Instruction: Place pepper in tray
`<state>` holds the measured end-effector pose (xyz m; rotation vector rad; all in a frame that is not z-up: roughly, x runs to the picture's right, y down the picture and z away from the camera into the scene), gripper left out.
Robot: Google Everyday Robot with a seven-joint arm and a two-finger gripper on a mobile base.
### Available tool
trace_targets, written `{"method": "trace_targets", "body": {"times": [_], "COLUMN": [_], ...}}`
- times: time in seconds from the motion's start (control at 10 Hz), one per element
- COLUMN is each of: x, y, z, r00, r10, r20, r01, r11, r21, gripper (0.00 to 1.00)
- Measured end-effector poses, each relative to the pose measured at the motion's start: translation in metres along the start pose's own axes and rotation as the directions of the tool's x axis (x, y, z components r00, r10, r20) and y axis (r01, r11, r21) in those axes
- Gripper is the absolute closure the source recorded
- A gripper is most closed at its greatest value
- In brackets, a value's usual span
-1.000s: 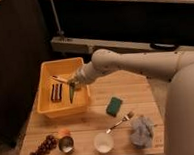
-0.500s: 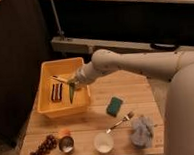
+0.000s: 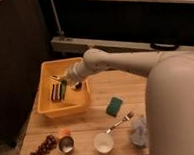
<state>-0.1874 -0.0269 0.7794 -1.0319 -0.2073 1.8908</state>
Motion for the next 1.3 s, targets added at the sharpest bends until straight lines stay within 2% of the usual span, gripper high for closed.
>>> {"method": "trace_targets", "body": {"times": [0.1,0.2,0.4,0.8,0.9,1.0,1.3], "x": [-0.005,-0.011,-0.019,-0.026,-0.022,-0.023,-0.021], "y": [0.007,0.011,0.005,-0.022,-0.020,-0.020,-0.018], "z": [0.016,0.030,0.042,0.040,0.041,0.038,0.039], "r00": [1.000,1.000,1.000,1.000,0.998,0.997,0.996], "r10": [-0.005,-0.008,-0.003,0.009,-0.001,-0.009,-0.013], "r20": [-0.007,-0.013,-0.015,-0.022,-0.058,-0.072,-0.083], "r01": [0.005,0.008,0.003,-0.008,0.002,0.010,0.014], "r11": [1.000,1.000,1.000,0.999,1.000,1.000,1.000], "r21": [-0.005,-0.002,0.017,0.043,0.022,0.014,0.008], "gripper": [0.90,0.78,0.61,0.23,0.20,0.20,0.20]}}
